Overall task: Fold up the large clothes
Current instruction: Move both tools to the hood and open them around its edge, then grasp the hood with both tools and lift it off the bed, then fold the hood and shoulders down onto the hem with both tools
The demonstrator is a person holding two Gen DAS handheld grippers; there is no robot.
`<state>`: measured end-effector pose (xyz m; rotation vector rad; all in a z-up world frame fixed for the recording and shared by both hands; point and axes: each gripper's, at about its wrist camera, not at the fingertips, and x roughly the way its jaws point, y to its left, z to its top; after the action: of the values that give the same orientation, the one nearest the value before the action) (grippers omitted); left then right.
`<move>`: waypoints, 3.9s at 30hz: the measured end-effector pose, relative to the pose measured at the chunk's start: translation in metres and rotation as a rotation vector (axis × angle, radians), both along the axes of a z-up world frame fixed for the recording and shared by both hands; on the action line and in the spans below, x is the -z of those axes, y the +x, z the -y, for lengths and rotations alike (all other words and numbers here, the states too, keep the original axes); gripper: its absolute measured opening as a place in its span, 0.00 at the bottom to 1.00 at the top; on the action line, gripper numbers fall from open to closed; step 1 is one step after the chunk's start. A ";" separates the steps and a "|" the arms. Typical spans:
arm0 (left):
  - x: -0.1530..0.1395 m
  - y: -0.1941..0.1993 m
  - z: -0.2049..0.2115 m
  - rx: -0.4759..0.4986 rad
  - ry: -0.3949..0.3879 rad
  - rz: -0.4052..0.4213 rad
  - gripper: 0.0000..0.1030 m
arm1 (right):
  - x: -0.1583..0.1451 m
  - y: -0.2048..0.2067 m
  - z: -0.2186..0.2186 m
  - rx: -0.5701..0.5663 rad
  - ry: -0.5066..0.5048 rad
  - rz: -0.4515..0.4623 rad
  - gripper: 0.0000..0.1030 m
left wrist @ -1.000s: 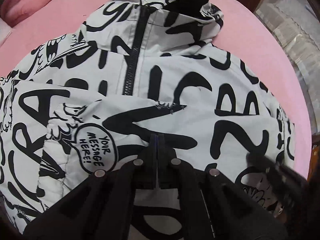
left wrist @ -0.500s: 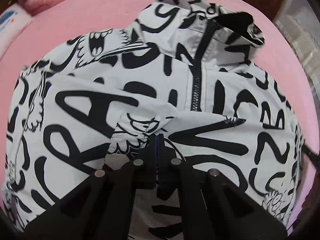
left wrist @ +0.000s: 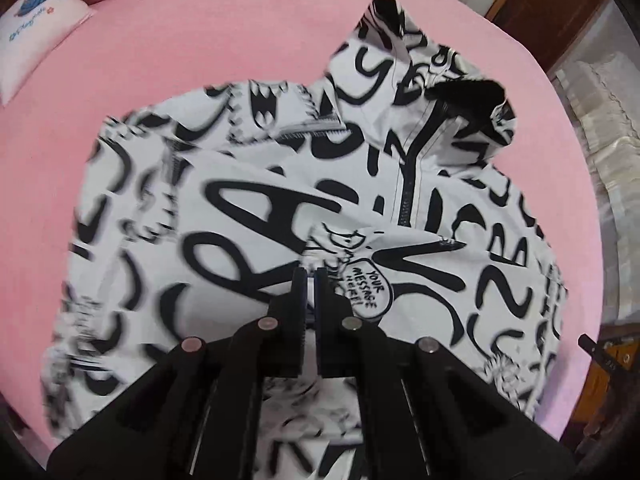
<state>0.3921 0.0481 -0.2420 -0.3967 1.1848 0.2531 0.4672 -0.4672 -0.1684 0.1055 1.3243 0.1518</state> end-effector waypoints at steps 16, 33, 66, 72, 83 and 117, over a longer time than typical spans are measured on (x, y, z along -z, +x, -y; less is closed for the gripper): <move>-0.133 0.154 -0.133 0.140 -0.106 -0.189 0.01 | -0.150 0.139 -0.093 -0.047 0.193 -0.120 0.53; -0.188 0.408 -0.108 0.275 -0.093 -0.146 0.61 | -0.097 0.346 -0.190 0.270 0.484 -0.406 0.81; 0.036 0.432 -0.062 0.210 -0.351 -0.368 0.00 | 0.013 0.371 -0.304 -0.298 0.389 -0.148 0.04; -0.018 0.367 -0.070 0.249 -0.374 -0.282 0.00 | -0.066 0.313 -0.313 -0.528 0.424 -0.001 0.03; -0.129 0.249 -0.115 0.226 -0.564 -0.154 0.00 | -0.137 0.176 -0.317 -0.746 0.370 0.062 0.03; -0.180 0.086 -0.051 0.111 -0.419 -0.142 0.07 | -0.147 0.012 -0.303 -0.809 0.215 0.127 0.04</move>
<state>0.4780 0.0993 -0.0616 -0.6846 1.3967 -0.0687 0.4790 -0.1646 -0.0212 -0.2630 1.1565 0.9708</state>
